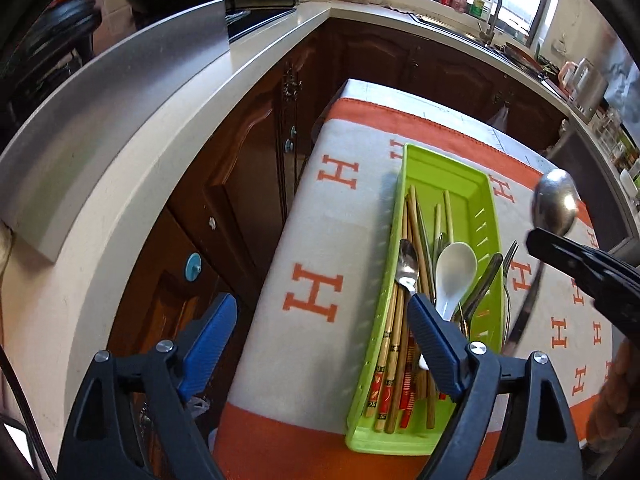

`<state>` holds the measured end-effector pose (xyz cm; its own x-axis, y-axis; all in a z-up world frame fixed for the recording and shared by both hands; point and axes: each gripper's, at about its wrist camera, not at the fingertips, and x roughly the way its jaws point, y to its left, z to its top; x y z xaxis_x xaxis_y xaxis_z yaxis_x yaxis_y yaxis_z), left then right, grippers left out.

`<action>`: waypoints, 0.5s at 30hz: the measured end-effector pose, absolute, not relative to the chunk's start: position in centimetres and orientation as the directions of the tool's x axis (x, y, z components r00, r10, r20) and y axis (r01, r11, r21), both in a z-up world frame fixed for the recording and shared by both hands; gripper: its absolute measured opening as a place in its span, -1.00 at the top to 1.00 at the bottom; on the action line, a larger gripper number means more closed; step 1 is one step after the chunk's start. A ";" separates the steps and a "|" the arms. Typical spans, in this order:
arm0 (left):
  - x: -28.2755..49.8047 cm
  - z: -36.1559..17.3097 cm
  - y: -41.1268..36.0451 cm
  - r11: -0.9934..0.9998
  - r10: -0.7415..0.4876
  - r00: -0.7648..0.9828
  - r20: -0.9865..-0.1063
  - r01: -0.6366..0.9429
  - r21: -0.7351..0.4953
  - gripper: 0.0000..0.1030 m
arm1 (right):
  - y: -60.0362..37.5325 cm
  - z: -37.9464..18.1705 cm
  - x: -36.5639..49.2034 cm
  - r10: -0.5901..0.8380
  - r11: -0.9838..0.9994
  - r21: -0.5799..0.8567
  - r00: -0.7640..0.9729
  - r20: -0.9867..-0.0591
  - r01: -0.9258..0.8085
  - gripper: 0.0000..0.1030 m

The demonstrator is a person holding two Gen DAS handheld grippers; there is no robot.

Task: Organize utensils
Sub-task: 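Carry both spoons over the green tray and open both tools to drop them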

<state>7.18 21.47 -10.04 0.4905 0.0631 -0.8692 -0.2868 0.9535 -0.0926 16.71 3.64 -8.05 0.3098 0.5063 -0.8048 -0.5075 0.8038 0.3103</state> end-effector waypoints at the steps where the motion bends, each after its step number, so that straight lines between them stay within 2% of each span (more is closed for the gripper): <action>1: 6.9 -10.2 21.7 0.952 0.061 0.491 -0.869 -0.290 -0.098 -0.67 | 4.1 -8.8 17.0 0.486 0.812 0.289 0.311 -0.817 -0.507 0.95; 8: 6.4 -10.8 22.5 0.949 0.089 0.493 -0.866 -0.306 -0.077 -0.67 | 6.7 -13.4 19.0 0.355 0.854 0.197 0.263 -0.897 -0.481 0.93; 15: 6.8 -11.1 22.9 0.946 0.078 0.501 -0.862 -0.311 -0.095 -0.67 | 5.0 -14.0 20.1 0.365 0.872 0.237 0.246 -0.898 -0.429 0.67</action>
<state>6.80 22.91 -11.13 0.5007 0.0782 -0.8621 -0.3109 0.9457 -0.0948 20.10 4.96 -13.96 0.2457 0.3647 -0.8981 -0.4289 0.8718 0.2367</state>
